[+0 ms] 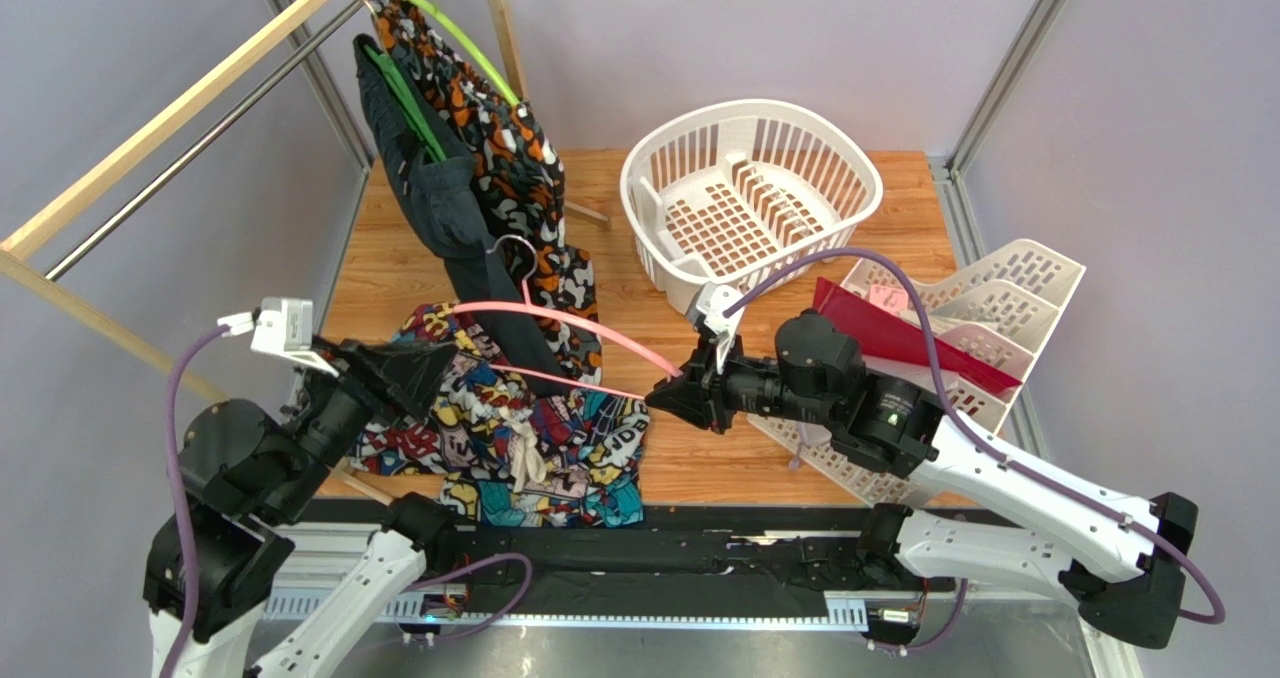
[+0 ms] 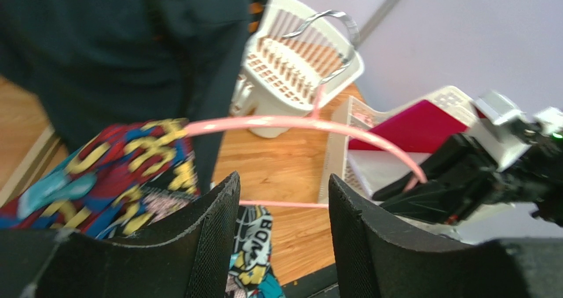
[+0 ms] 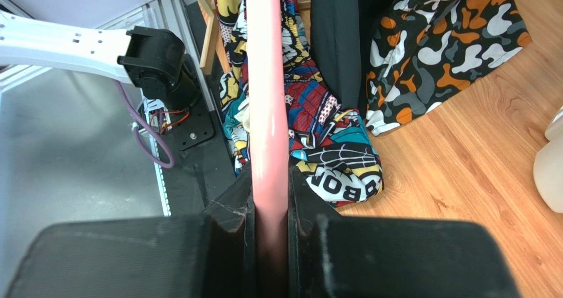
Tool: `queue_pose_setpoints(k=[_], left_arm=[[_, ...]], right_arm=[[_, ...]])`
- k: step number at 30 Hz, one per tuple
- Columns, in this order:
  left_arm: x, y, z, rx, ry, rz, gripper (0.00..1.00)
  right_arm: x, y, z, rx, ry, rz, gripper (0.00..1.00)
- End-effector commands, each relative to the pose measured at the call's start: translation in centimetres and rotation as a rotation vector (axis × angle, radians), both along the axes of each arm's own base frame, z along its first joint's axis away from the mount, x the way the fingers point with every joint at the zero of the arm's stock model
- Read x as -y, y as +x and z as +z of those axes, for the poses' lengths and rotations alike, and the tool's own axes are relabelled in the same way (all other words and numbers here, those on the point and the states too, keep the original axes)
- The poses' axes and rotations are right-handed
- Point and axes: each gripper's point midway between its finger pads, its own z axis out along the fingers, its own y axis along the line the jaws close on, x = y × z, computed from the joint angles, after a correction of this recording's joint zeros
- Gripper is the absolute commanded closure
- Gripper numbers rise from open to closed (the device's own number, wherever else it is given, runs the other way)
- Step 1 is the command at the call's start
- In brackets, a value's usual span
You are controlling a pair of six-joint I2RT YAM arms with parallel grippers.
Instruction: Remove the shorts from the hanger
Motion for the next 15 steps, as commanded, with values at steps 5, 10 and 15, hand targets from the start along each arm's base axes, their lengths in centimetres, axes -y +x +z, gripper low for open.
queue_pose_setpoints(k=[5,10,15], left_arm=[[-5.2,-0.5,-6.8,-0.217,0.019,0.289,0.25],[-5.2,0.2,-8.1,-0.264,0.014,0.321,0.22],[-4.3,1.6,-9.2,-0.326,0.019,0.324,0.21]], right_arm=[[-0.6,-0.4,5.6,0.078,0.196,0.026,1.00],[-0.6,-0.7,5.9,0.073,0.203,0.038,1.00],[-0.6,-1.0,5.9,0.065,0.203,0.054,1.00]])
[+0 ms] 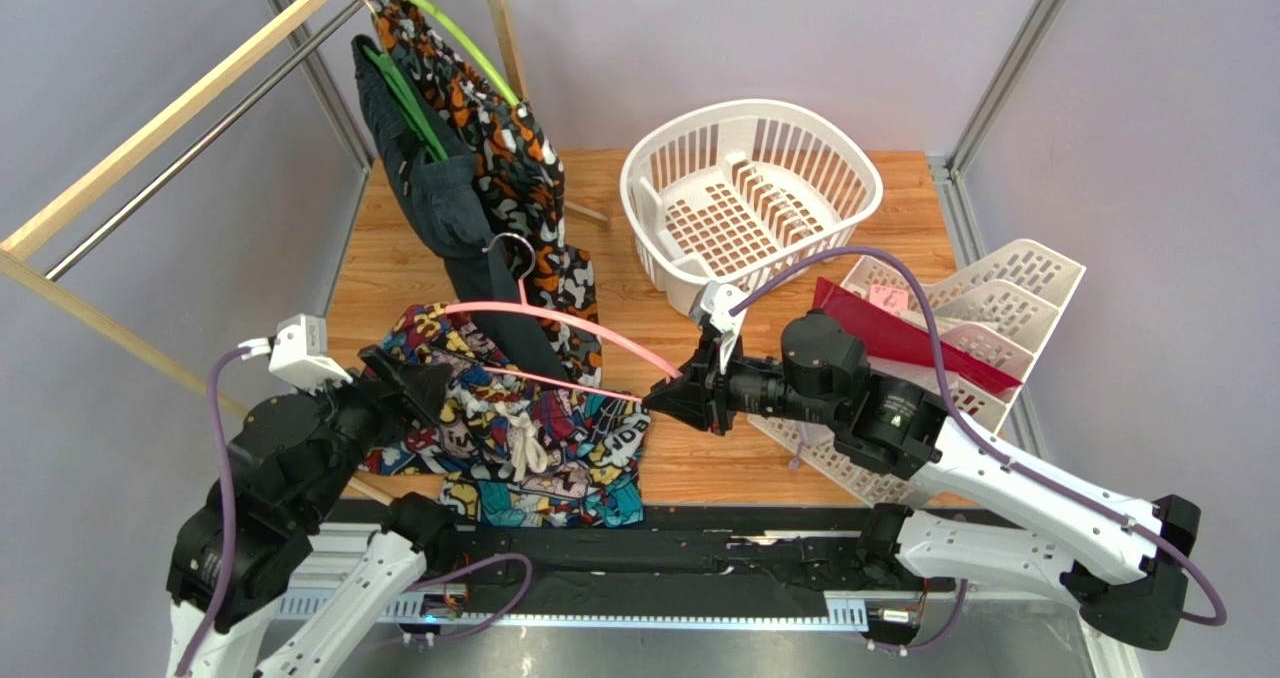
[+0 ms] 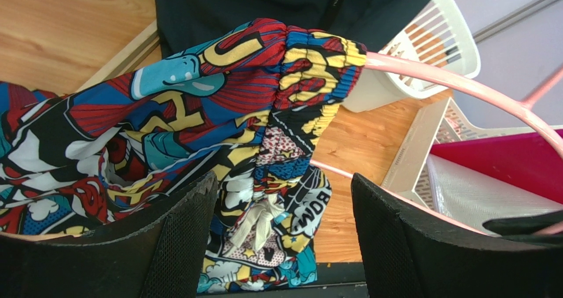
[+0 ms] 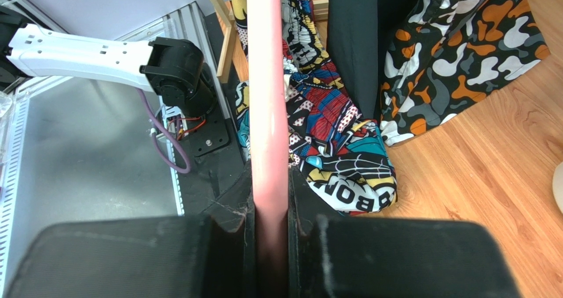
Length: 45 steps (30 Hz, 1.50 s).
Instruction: Remove the shorts from the hanger
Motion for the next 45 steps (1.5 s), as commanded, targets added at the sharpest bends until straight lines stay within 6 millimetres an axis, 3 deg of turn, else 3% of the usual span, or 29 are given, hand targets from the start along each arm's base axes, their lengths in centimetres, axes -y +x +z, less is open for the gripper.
queue_pose_setpoints(k=[1,11,17,21,24,39,45], left_arm=[[0.4,1.4,-0.9,-0.063,0.001,0.033,0.21],[0.2,3.9,0.3,-0.031,0.067,0.076,0.12],[0.1,5.0,0.1,-0.056,0.104,0.097,0.12],[-0.1,5.3,0.1,-0.047,0.101,0.119,0.17],[-0.3,5.2,0.2,-0.034,0.096,0.126,0.36],[-1.2,4.4,-1.0,-0.045,0.107,0.156,1.00],[-2.0,3.8,-1.5,-0.068,0.093,0.201,1.00]], right_arm=[[-0.4,-0.3,5.0,0.075,0.161,0.023,1.00],[-0.3,-0.5,4.9,0.072,0.150,0.034,1.00],[-0.3,-0.8,5.1,0.074,0.151,0.049,1.00],[-0.3,-0.9,5.3,0.074,0.153,0.054,1.00],[-0.2,-1.0,5.3,0.080,0.151,0.055,1.00],[0.8,-1.1,5.1,0.102,0.129,0.044,1.00],[1.8,-1.4,5.7,0.108,0.153,0.027,1.00]])
